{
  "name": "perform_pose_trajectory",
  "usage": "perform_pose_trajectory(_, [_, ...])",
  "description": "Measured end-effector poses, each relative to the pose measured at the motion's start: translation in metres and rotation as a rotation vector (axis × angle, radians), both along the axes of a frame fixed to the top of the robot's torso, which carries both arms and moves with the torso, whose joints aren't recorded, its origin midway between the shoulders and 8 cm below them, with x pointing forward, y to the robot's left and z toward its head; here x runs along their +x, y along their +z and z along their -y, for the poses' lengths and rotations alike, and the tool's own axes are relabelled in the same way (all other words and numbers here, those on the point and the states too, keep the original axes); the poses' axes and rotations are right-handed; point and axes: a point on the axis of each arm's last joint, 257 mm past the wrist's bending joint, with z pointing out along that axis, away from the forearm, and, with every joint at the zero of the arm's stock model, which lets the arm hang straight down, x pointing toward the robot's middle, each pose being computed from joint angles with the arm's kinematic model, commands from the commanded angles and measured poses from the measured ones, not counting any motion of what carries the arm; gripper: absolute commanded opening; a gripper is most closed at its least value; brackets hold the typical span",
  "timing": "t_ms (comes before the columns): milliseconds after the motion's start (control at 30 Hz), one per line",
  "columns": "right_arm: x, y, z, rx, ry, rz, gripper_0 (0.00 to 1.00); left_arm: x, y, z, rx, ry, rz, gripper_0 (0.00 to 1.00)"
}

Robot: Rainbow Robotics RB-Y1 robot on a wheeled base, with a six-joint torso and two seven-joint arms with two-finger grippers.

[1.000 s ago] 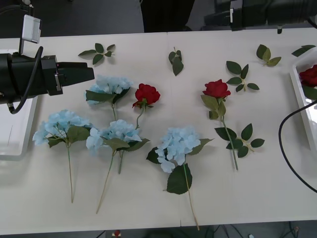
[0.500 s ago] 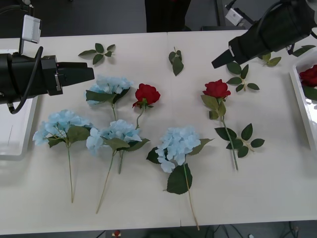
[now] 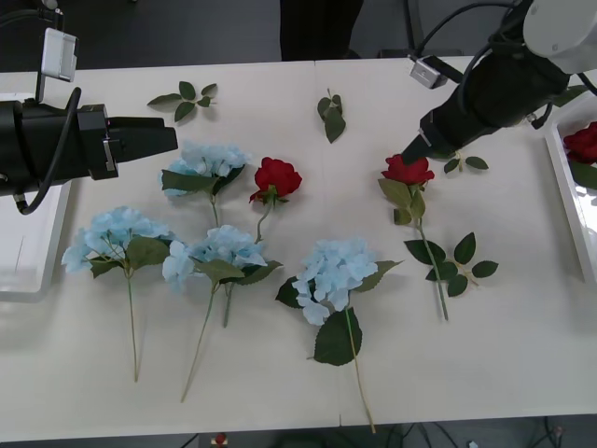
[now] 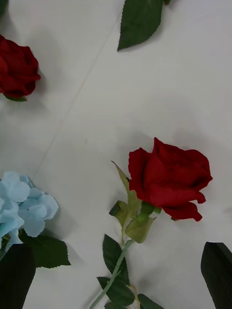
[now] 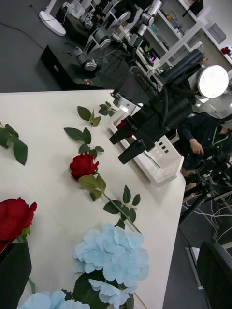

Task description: Place the red flowers into the right box and the blue flowers into the left box. If a person shows an open palm, hand one flower to the person first, then continue sorting.

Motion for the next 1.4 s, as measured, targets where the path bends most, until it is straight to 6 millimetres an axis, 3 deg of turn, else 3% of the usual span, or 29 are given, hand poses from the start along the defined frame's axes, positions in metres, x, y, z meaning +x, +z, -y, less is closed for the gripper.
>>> perform_pose_trajectory(233, [0.000,-0.034,0.027,-0.097,-0.014,0.023,1.00,0.000,-0.001,0.000,0.000,0.001,-0.003,1.00])
perform_pose_trajectory(333, [-0.004,-0.051,0.035,-0.098,-0.031,0.015,1.00,-0.003,-0.011,-0.004,-0.015,0.007,-0.035,1.00])
perform_pose_trajectory(500, [-0.015,-0.083,0.048,-0.098,-0.058,-0.012,1.00,-0.019,0.000,-0.010,-0.127,-0.019,-0.096,1.00])
perform_pose_trajectory(600, [-0.019,-0.094,0.053,-0.103,-0.069,-0.019,1.00,-0.034,-0.010,-0.024,-0.092,-0.032,-0.127,1.00])
perform_pose_trajectory(733, [-0.017,-0.101,0.059,-0.113,-0.082,-0.004,1.00,-0.059,-0.040,-0.051,0.031,0.006,-0.208,1.00])
perform_pose_trajectory(867, [-0.011,-0.105,0.070,-0.170,-0.103,0.017,1.00,-0.080,-0.077,-0.077,0.111,0.126,-0.403,1.00])
perform_pose_trajectory(1000, [-0.006,-0.109,0.071,-0.201,-0.142,0.029,1.00,-0.094,-0.114,-0.091,0.191,0.224,-0.515,1.00])
perform_pose_trajectory(1167, [-0.003,-0.114,0.066,-0.236,-0.123,0.048,1.00,-0.101,-0.155,-0.111,0.384,0.306,-0.495,1.00])
perform_pose_trajectory(1400, [-0.001,-0.121,0.059,-0.271,-0.121,0.060,1.00,-0.095,-0.211,-0.127,0.452,0.497,-0.622,1.00])
